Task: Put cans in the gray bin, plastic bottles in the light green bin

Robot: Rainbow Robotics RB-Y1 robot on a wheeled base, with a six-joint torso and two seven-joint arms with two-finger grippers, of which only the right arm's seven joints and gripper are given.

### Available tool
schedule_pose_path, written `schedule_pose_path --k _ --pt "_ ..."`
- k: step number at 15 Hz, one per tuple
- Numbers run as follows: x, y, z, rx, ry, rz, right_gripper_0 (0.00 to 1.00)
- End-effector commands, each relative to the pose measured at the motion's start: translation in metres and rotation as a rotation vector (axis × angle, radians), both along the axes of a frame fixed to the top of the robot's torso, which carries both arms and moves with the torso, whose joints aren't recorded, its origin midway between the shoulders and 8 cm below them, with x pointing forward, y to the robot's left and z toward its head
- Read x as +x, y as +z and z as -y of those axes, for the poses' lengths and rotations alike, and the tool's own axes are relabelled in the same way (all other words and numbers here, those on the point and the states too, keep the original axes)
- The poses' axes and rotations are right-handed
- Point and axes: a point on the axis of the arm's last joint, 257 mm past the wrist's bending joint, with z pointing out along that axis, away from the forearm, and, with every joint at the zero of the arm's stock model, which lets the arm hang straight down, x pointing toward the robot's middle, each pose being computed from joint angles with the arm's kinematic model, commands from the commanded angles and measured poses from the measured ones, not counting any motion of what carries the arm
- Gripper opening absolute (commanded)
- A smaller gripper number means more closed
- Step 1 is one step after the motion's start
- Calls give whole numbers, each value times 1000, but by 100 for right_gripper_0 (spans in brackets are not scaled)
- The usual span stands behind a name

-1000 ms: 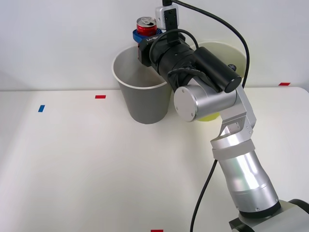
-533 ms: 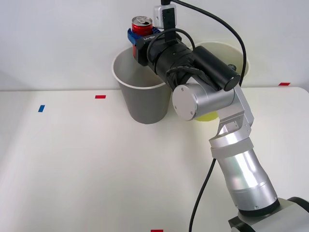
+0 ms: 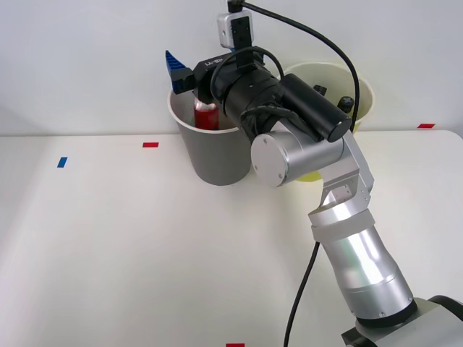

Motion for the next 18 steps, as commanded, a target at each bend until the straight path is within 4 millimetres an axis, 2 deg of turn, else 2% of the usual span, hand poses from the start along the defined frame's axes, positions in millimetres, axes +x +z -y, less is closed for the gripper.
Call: schedule_pose_path --k 1,3,7,9,18 --pt "-26 8 5 -4 6 67 100" --pt "-46 3 24 -34 -4 101 100" --pt "-66 -10 57 -38 -37 141 100" --pt "-80 -21 80 -6 -62 179 100" --pt "-152 -99 177 88 -214 149 100"
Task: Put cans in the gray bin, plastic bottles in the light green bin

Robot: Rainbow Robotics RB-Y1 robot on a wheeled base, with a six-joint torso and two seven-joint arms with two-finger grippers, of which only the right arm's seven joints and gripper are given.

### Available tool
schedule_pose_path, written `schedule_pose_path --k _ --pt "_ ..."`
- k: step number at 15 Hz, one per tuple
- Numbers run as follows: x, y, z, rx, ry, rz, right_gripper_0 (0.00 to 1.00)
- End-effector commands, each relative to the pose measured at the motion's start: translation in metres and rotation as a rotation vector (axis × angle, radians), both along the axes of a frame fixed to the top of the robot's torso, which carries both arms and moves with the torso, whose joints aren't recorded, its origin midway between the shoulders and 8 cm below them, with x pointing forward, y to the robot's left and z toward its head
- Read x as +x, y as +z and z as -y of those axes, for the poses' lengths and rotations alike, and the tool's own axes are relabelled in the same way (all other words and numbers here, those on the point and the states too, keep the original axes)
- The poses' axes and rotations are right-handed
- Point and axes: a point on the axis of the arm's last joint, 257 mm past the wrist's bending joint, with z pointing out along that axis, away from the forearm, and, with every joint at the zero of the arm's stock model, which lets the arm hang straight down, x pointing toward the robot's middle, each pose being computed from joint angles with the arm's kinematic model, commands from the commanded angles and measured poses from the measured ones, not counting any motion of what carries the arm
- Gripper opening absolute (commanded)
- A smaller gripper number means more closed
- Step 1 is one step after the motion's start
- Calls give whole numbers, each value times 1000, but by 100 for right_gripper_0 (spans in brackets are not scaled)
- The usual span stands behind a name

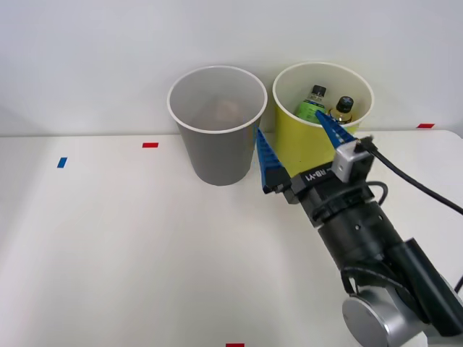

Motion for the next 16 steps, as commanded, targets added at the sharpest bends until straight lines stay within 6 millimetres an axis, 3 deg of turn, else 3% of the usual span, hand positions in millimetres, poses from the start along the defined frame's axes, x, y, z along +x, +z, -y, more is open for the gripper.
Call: schedule_pose_path --k 1,8,16 --pt "-24 -27 29 22 -60 -16 100" --pt "-78 -92 85 100 -207 -136 100" --pt "-101 -120 104 92 -269 -204 100"
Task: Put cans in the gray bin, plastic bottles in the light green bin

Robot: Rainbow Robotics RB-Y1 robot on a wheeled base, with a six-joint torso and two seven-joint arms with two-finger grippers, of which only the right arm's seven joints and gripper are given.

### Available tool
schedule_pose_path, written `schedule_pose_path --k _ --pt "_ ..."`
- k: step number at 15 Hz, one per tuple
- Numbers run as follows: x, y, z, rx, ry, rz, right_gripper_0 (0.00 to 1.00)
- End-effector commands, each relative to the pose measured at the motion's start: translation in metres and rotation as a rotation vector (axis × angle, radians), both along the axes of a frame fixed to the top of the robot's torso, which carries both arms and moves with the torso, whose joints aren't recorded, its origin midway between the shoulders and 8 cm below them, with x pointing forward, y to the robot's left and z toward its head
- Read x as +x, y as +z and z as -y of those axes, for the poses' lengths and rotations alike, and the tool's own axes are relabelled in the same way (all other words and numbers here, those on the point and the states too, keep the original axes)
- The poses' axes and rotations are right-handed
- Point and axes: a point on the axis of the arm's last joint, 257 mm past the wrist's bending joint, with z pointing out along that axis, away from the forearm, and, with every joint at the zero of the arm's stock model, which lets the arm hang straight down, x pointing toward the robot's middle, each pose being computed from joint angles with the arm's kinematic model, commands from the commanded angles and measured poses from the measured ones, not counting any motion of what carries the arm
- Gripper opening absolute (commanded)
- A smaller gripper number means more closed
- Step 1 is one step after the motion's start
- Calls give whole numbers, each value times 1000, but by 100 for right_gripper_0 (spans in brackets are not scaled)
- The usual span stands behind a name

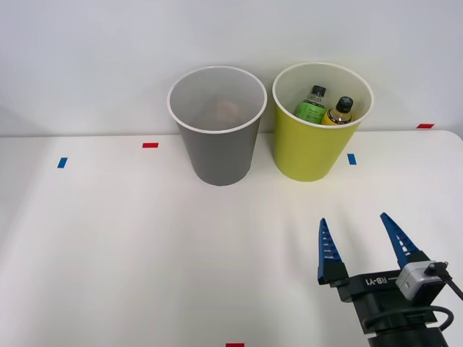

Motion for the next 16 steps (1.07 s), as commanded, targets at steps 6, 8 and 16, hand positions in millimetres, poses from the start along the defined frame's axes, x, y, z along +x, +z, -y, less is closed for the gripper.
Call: schedule_pose_path --k 6,8,16 --pt "-3 -11 5 -21 -66 -30 100" --pt "0 -24 5 8 -64 -43 100" --pt "-10 -68 -5 -26 -54 -11 100"
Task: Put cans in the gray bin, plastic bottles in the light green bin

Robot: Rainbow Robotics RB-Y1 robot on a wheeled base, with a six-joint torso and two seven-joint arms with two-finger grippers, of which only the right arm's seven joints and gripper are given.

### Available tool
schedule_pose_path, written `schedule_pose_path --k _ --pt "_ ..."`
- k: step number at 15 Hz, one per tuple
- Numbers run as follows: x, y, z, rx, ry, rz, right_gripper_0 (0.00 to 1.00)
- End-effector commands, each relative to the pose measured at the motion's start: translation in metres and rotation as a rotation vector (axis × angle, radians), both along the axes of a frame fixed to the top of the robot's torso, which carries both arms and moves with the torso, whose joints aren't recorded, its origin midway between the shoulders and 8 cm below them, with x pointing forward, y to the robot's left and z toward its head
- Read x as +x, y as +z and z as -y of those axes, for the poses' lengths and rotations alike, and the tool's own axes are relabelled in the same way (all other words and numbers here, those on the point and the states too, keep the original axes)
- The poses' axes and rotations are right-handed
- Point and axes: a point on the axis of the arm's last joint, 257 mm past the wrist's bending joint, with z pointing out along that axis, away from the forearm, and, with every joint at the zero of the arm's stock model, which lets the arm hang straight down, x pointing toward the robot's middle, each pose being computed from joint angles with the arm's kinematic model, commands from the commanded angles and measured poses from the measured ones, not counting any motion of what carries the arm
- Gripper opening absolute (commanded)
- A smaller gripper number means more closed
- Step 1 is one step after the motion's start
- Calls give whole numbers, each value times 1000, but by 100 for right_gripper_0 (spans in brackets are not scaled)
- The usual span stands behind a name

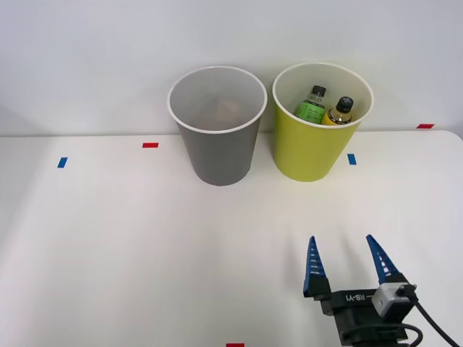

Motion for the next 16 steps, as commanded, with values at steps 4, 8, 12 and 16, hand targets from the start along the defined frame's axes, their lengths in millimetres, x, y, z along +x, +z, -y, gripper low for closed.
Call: schedule_pose_path --k 4,8,12,16 --pt "-26 -24 10 -205 -35 -13 100" --pt "-48 -35 15 -190 -56 -49 100" --pt "-71 -41 22 -155 -47 -68 100" --pt "-82 -47 21 -153 -57 -87 100"
